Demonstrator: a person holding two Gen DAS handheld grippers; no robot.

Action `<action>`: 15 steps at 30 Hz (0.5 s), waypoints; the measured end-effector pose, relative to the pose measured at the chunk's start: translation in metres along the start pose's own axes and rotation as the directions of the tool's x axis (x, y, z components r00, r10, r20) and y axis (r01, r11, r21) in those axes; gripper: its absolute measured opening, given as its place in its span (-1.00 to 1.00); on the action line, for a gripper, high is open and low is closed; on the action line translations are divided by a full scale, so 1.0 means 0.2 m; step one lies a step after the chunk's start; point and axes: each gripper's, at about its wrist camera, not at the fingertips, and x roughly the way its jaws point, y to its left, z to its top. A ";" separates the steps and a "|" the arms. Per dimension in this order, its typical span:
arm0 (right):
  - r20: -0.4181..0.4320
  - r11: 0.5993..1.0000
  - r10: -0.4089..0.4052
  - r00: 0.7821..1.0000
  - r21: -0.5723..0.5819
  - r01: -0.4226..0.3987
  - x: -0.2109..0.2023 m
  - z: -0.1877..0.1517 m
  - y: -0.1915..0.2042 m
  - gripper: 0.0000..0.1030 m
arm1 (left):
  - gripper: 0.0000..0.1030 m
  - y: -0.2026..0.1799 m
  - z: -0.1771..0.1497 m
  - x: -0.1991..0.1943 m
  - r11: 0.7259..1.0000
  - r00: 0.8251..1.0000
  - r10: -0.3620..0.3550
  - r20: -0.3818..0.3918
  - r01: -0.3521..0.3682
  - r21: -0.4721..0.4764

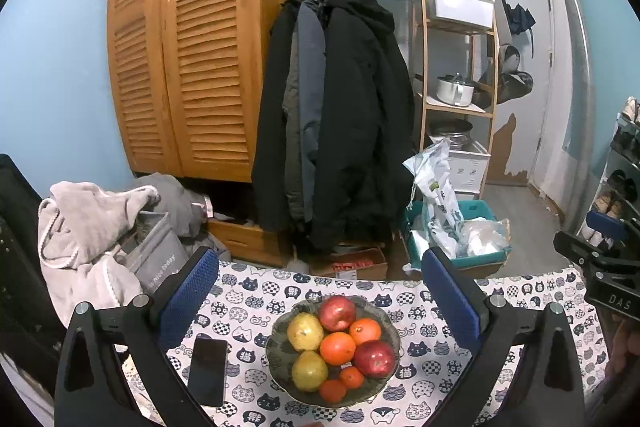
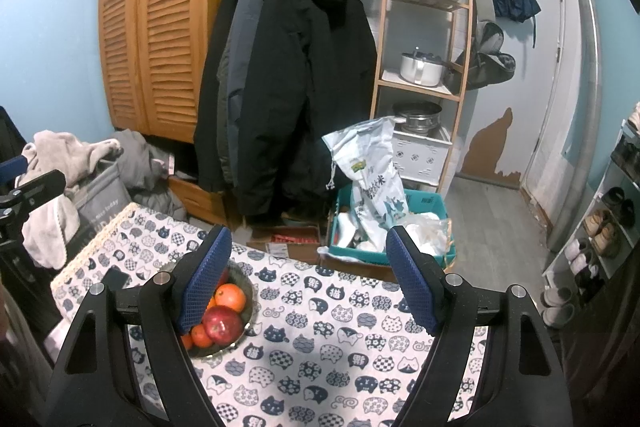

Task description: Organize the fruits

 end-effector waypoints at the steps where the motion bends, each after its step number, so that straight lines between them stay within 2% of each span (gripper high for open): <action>1: 0.000 1.000 0.000 1.000 0.001 0.000 0.00 0.00 0.00 0.52 | 0.99 0.00 0.00 0.00 1.000 1.000 0.000 0.000 0.000 0.000; 15: 0.000 1.000 0.001 1.000 0.001 -0.001 0.00 0.00 0.00 0.52 | 0.99 -0.01 0.00 -0.01 1.000 1.000 -0.002 -0.003 0.002 -0.017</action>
